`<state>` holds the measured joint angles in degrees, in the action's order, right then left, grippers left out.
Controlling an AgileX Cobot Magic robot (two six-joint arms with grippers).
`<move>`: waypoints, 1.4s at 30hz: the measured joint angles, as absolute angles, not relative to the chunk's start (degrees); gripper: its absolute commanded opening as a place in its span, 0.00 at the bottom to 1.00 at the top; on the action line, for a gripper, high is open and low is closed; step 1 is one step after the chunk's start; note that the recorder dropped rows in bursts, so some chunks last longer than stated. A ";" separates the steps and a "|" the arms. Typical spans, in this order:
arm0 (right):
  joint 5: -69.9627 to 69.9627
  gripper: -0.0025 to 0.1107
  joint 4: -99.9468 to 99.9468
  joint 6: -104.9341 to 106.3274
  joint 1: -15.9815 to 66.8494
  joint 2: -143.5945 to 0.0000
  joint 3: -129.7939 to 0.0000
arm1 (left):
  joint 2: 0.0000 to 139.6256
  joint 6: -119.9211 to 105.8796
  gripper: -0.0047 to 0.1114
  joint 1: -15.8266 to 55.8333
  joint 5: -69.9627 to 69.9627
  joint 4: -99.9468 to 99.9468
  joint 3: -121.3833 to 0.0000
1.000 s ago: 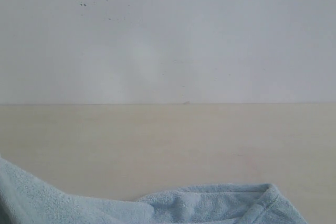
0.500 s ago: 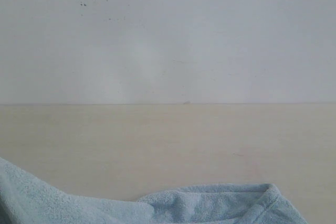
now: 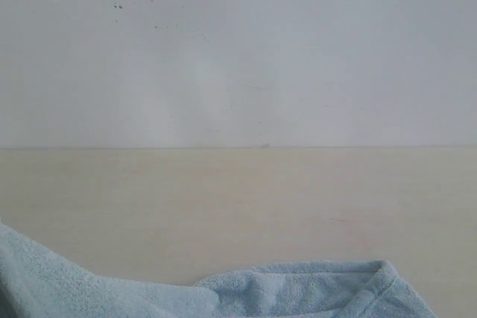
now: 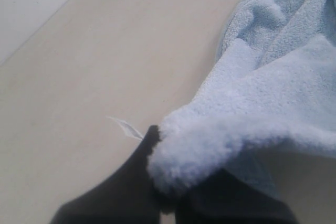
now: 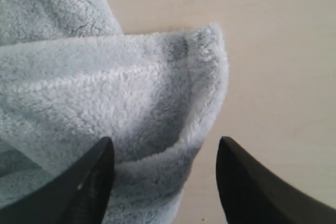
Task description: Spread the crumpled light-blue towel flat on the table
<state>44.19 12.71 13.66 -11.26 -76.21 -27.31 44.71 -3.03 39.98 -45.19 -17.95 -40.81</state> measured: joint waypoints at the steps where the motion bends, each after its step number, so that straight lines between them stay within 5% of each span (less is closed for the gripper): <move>1: 43.96 0.51 12.84 13.95 -11.26 -76.95 -27.31 | 44.71 -3.03 0.08 39.98 -45.09 -17.95 -40.81; 5: 43.21 0.45 14.69 16.12 -11.26 -79.72 -27.31 | 44.71 -3.03 0.08 39.98 -45.09 -17.95 -40.81; 11: 42.67 0.02 19.93 22.75 -11.26 -81.48 -27.42 | 44.71 -3.03 0.08 39.98 -44.99 -17.95 -40.81; 17: 41.80 0.10 21.06 24.63 -11.26 -79.06 -28.58 | 44.71 -3.03 0.08 39.98 -45.68 -19.30 -40.81; 42: 38.45 0.09 26.05 14.49 -10.26 -46.36 -50.72 | 31.34 12.65 0.08 39.98 -58.55 -36.72 -57.82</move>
<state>38.45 26.05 14.49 -10.26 -46.36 -50.72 31.34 12.65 39.98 -58.55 -36.72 -57.82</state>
